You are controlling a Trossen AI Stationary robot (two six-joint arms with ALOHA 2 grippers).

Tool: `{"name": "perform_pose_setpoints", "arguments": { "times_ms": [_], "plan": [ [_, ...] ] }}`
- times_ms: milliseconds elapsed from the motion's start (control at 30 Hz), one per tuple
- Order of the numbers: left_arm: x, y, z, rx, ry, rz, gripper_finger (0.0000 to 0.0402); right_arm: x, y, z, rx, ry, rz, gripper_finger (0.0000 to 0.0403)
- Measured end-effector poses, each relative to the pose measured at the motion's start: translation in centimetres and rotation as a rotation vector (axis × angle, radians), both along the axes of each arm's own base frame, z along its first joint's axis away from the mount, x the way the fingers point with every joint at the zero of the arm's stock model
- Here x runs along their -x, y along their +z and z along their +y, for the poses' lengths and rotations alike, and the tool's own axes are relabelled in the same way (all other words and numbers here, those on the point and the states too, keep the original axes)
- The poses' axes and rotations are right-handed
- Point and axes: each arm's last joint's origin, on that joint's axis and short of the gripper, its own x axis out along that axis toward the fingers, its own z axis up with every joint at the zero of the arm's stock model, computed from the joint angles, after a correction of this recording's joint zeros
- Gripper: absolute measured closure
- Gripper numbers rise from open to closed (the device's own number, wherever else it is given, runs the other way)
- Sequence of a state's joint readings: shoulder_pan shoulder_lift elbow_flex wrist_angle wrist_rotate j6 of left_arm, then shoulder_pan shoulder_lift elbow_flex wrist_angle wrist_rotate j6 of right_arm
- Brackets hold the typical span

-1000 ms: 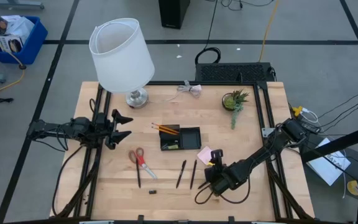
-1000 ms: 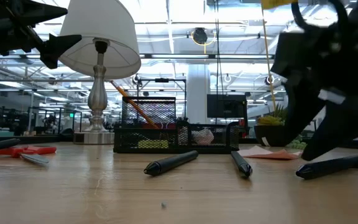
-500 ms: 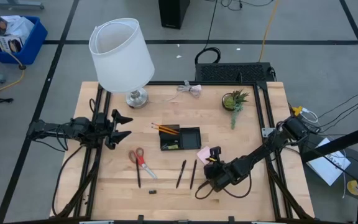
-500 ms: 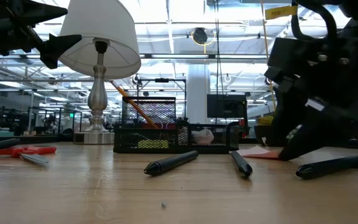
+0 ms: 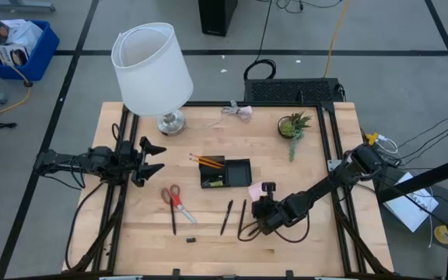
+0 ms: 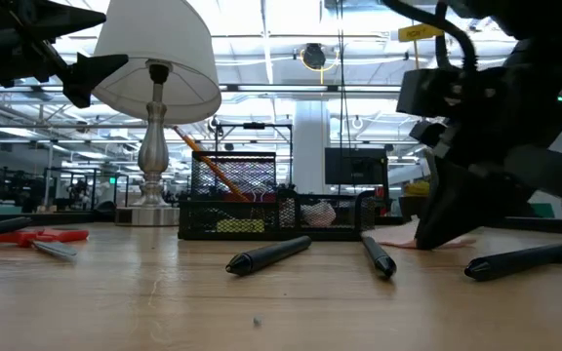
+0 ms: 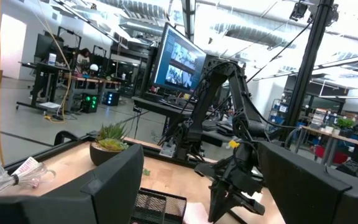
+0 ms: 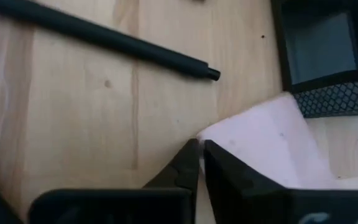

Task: Pick and place office supplies into organizer
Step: Put the pink sticky notes into the black desk organizer

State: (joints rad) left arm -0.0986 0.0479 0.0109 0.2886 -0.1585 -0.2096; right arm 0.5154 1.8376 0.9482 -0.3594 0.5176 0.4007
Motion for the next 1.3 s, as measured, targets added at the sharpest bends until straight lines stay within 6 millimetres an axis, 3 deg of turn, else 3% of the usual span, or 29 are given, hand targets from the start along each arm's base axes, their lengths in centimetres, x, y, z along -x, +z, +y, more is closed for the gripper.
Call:
{"name": "perform_pose_setpoints", "arguments": {
  "times_ms": [567, 1300],
  "plan": [
    [0.0, 0.0, 0.0, 0.0, 0.0, 0.0, 0.0082, 1.0, 0.4, 0.8, 0.081, -0.054, -0.062, 0.0403],
    [0.0, 0.0, 0.0, 0.0, 0.0, 0.0, 0.0082, 2.3, 5.2, 1.0, 0.197, -0.05, -0.238, 0.0403]
  ]
}}
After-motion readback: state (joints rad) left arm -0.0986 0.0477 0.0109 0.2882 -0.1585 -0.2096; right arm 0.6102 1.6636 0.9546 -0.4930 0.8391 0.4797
